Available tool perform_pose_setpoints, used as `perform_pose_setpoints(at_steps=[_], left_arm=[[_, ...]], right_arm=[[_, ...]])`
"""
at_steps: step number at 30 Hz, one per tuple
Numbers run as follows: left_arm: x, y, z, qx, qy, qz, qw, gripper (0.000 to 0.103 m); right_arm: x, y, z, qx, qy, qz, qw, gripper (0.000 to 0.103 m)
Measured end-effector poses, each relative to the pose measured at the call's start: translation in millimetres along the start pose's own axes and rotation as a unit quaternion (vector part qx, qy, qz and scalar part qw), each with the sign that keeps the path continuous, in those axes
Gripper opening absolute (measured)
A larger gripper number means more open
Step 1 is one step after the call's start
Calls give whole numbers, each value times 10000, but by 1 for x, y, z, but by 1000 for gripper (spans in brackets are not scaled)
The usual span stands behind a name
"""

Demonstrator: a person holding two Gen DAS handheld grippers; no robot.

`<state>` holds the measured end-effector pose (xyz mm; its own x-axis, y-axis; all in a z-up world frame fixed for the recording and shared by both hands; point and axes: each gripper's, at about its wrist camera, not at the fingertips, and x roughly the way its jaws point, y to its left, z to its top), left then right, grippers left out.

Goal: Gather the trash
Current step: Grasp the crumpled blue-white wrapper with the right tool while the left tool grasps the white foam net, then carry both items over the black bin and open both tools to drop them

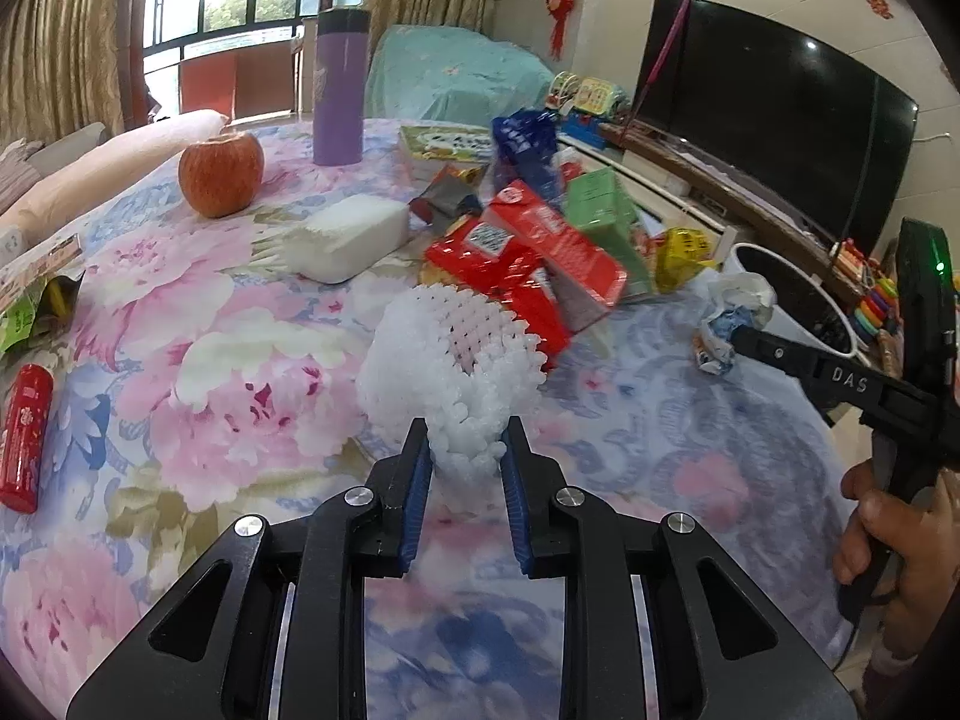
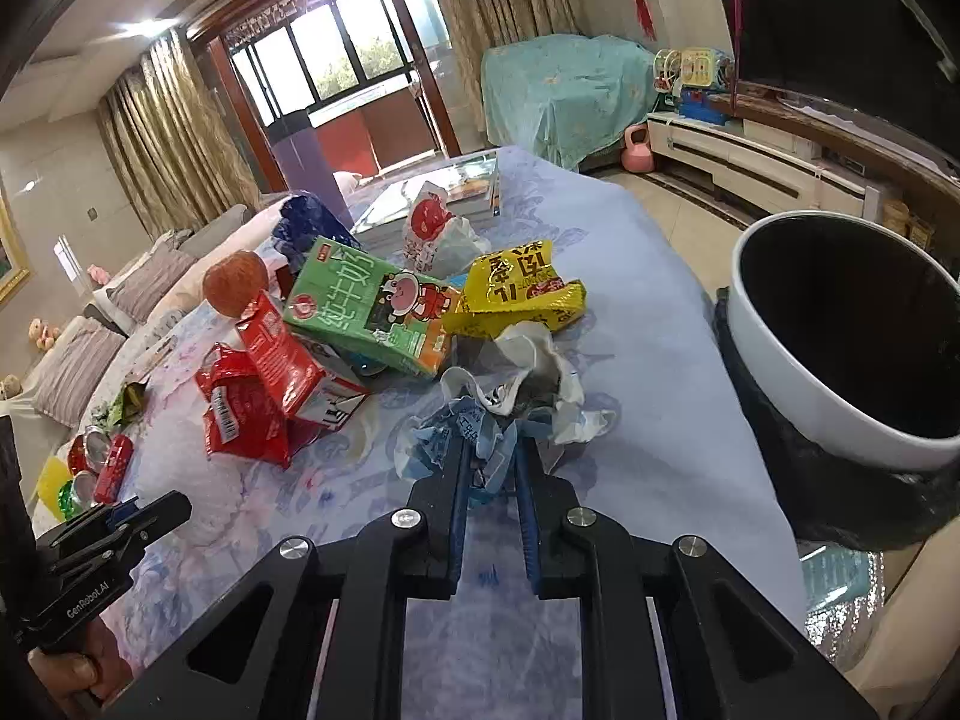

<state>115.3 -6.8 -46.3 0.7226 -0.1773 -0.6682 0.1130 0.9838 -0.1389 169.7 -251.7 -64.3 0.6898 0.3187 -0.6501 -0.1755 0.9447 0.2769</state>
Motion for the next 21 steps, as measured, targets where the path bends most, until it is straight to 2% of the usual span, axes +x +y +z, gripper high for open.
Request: perform_pose_setpoints(at_steps=[8, 21], left_arm=[[-12, -40, 1, 365, -82, -441, 9983, 21], [0, -94, 14, 716, 13, -998, 9924, 21]], right_arm=[[-24, -4, -9, 102, -103, 94, 9999, 15], [-57, -34, -9, 332, -350, -130, 9987, 15]])
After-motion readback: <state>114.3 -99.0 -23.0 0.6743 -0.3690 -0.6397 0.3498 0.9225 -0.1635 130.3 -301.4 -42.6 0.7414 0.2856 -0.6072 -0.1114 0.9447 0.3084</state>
